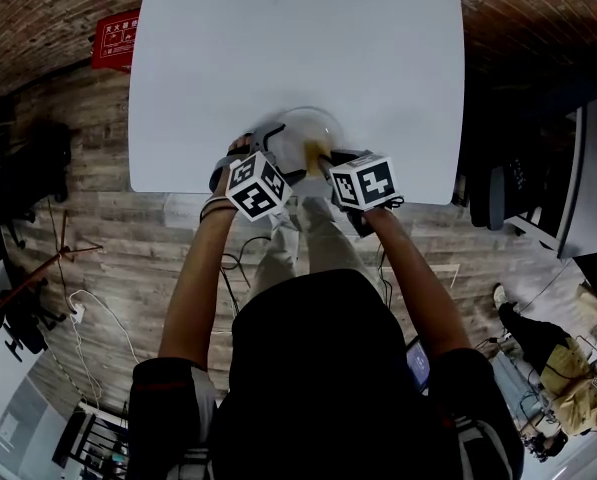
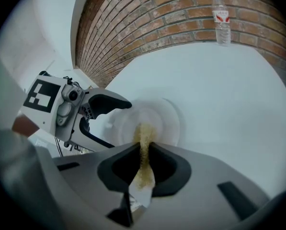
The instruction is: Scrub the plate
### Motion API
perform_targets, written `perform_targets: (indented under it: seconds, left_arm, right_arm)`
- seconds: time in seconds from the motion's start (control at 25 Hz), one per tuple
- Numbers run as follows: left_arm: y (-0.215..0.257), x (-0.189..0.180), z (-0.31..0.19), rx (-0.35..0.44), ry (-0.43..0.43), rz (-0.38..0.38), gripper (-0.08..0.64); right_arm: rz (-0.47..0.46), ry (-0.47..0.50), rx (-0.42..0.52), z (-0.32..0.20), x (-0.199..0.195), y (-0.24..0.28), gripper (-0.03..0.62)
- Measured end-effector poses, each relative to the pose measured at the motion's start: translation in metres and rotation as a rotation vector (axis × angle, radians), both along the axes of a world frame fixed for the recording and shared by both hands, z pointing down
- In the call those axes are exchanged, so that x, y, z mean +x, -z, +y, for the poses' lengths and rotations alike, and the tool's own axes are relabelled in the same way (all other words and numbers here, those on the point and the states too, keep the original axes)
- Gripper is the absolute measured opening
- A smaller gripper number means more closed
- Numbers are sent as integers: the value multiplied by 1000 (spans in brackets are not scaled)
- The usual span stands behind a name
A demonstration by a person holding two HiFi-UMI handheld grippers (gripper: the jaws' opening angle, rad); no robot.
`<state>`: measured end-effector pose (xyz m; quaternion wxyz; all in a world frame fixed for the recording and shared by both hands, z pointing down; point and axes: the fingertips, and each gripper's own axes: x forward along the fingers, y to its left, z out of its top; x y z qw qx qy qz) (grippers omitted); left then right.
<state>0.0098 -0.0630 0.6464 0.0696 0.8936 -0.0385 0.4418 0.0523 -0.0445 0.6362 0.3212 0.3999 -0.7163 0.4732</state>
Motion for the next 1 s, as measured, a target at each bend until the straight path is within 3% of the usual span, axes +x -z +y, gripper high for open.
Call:
perform_targets:
  seconds: [1.0]
  left_arm:
    - [-3,-1,-1,-4,10,8,416]
  right_arm:
    - [57,-69,-34,1,36,5,46]
